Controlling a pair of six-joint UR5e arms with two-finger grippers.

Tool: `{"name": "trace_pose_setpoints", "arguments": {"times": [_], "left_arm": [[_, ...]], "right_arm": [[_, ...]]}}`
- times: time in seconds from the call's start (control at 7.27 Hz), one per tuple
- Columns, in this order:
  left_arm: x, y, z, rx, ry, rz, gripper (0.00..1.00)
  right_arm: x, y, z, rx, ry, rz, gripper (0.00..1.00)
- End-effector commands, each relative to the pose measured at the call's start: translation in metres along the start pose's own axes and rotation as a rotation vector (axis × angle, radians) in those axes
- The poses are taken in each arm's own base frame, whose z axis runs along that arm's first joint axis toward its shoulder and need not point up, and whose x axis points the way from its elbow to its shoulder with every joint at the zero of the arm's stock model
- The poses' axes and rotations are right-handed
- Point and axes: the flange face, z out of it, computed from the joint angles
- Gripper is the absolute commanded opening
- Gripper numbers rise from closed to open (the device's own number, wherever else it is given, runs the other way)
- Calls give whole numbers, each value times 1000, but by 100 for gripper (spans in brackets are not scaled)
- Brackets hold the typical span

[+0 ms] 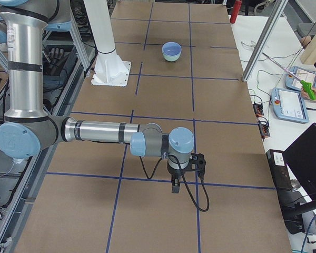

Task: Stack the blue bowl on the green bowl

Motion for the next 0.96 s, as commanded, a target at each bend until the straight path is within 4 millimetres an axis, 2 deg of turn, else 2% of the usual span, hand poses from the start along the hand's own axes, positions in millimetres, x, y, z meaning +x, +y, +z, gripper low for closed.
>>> {"name": "trace_pose_setpoints", "arguments": {"times": [0.0,0.83], "left_arm": [[0,1,0,2,0,4,100],[3,0,-5,12,-3,14,100]], "right_arm": [[0,0,0,0,1,0,100],[0,0,0,0,1,0,100]]}}
